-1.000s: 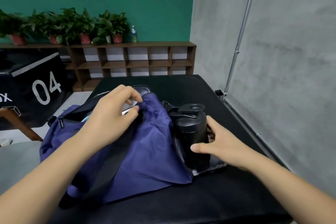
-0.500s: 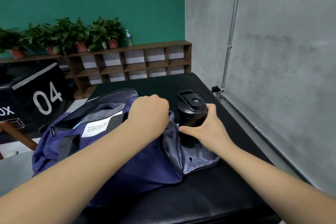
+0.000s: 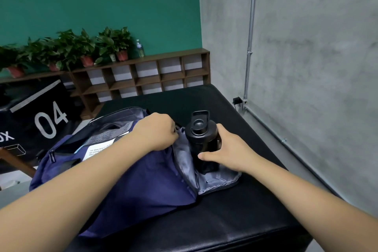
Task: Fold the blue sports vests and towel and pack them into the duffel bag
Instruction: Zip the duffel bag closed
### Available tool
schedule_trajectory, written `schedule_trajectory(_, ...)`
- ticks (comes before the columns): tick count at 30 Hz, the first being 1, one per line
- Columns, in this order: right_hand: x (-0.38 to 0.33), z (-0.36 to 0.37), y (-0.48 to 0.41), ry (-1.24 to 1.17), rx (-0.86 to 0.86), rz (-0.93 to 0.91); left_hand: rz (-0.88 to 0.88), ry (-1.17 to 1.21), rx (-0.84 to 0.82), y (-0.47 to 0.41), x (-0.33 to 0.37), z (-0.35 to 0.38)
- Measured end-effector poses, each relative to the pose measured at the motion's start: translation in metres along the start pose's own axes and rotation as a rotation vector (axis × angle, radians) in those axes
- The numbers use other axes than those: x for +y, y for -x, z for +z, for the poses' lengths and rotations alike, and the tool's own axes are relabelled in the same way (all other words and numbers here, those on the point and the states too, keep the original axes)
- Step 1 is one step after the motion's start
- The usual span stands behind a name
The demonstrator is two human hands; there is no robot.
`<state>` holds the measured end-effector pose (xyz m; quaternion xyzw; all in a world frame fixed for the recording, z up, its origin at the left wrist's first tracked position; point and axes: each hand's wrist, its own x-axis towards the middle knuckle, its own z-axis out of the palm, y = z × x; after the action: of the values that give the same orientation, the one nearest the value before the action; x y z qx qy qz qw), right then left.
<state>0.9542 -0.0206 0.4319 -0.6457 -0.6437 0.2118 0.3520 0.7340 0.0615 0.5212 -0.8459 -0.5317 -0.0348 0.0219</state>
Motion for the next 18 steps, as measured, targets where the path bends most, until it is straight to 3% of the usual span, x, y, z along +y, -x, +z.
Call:
schedule_trajectory(3, 0.000, 0.000, -0.001, -0.041, 0.018, -0.027, 0.005, 0.161, -0.038, 0.000, -0.006, -0.017)
schedule_trajectory(11, -0.027, 0.005, -0.006, -0.129, -0.030, -0.183, 0.005, 0.487, 0.058, 0.011, -0.013, -0.053)
schedule_trajectory(18, -0.040, 0.029, -0.013, -0.094, -0.029, -0.180, 0.114, 0.462, 0.042, 0.013, -0.013, -0.075)
